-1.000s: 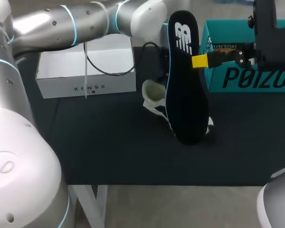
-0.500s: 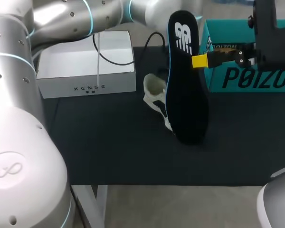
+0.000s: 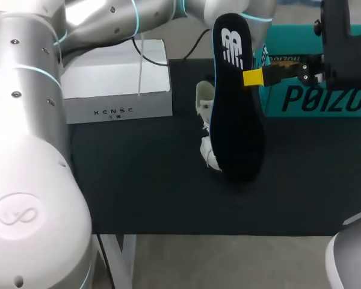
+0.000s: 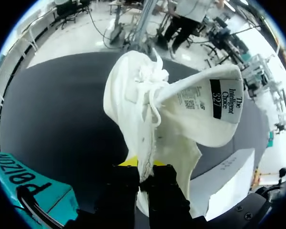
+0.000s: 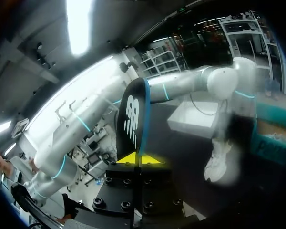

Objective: Take the shoe out of the shoebox, open the shoe tongue, remove and reinsert the insole, then place the shoe into the shoebox

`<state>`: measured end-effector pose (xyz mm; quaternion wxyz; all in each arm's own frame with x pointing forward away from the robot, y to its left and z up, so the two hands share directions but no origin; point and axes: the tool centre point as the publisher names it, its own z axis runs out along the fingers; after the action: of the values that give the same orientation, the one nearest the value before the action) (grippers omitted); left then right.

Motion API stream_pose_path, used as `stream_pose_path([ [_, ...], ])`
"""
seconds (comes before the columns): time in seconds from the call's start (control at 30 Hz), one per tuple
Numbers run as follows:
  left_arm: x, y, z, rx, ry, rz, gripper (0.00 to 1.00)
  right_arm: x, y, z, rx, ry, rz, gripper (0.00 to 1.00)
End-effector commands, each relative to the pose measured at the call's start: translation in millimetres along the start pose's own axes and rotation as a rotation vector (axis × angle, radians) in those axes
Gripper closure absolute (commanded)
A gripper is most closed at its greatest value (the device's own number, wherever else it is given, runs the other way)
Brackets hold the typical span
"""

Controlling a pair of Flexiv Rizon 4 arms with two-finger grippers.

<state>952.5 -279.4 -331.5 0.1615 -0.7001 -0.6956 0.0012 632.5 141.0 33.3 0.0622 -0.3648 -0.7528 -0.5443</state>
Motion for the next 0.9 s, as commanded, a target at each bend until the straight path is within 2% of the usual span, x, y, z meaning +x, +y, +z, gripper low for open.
stream_pose_path([
  [0.03,-20.5,-0.4,7.7,-0.019,0.174,0.001,1.0,-0.6,2.2,4.1,0.003,0.0,0.001,1.0],
  [0.17,-29.0,3.1,16.1,-0.007,0.177,-0.045,1.0,-0.6,2.2,4.1,0.003,0.0,0.001,1.0],
  [0.33,-27.8,3.8,20.9,0.014,0.138,-0.079,1.0,-0.6,2.2,4.1,0.003,0.0,0.001,1.0],
  [0.6,-31.2,1.8,30.9,0.001,0.194,-0.014,1.0,-0.6,2.2,4.1,0.003,0.0,0.001,1.0],
  [0.77,-33.9,2.7,37.0,0.02,0.214,-0.024,1.0,-0.6,2.2,4.1,0.003,0.0,0.001,1.0],
  [0.8,-33.4,2.8,37.2,0.026,0.211,-0.032,0.71,-0.6,2.2,4.1,0.003,0.0,0.001,1.0],
  [0.83,-32.3,2.7,36.7,0.032,0.206,-0.039,0.47,-0.6,2.2,4.1,0.003,0.0,0.001,1.0],
  [0.87,-29.7,2.7,34.9,0.039,0.195,-0.051,0.0,-0.6,2.2,4.1,0.003,0.0,0.001,1.0],
  [0.9,-27.2,3.2,33.1,0.044,0.188,-0.072,0.0,-0.6,2.2,4.1,0.003,0.0,0.001,1.0],
])
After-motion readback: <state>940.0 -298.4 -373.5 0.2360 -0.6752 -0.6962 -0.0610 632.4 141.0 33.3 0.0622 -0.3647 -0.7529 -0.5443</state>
